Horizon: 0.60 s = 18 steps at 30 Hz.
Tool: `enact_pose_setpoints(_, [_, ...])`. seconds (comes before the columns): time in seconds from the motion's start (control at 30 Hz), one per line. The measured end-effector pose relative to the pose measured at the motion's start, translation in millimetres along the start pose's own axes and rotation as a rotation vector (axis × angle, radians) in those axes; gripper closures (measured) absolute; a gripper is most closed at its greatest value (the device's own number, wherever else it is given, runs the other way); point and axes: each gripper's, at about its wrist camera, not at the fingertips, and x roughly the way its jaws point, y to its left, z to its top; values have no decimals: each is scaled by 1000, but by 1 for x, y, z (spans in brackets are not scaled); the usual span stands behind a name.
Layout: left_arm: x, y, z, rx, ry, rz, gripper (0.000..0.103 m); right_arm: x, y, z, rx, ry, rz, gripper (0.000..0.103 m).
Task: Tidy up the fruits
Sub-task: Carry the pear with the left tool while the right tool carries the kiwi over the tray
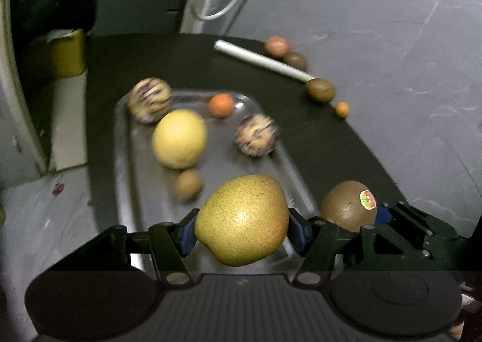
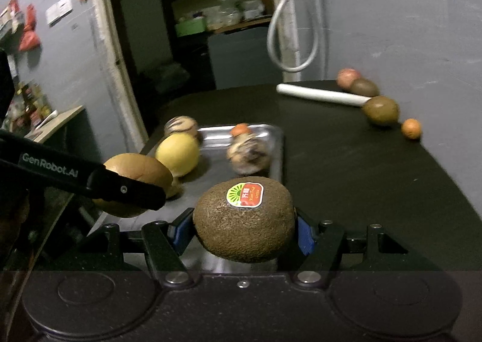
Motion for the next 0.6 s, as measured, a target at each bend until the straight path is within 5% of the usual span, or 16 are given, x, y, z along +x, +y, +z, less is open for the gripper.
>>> enact_pose_setpoints(0.6, [13,23,-11,-69,-9,124,39,32,36,-14,-139,48,36,35])
